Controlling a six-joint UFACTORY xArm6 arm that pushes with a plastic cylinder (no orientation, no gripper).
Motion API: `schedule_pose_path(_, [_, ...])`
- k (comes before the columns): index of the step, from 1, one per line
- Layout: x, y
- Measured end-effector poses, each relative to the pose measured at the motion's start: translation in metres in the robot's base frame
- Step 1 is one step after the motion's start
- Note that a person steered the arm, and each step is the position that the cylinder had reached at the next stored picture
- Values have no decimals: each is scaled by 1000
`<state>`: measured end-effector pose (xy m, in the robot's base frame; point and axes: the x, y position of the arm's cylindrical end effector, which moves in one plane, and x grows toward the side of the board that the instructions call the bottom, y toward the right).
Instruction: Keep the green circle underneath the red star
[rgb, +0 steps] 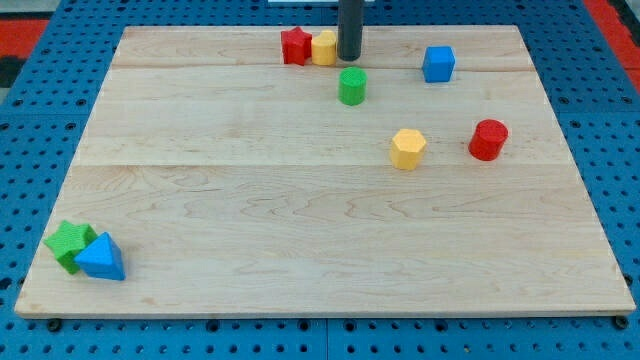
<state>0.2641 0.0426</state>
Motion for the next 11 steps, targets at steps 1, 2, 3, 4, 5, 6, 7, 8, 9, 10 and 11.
schedule_pose_path(1, [28, 15])
schedule_pose_path(2, [41, 28])
schedule_pose_path(3, [49, 44])
schedule_pose_path(4, [56, 31])
schedule_pose_path(5, [63, 9])
schedule_pose_path(6, [72, -2])
schedule_pose_path(7, [94, -5])
schedule_pose_path(8, [94, -22])
schedule_pose_path(9, [77, -23])
schedule_pose_path(10, [64, -23])
schedule_pose_path(11, [83, -39])
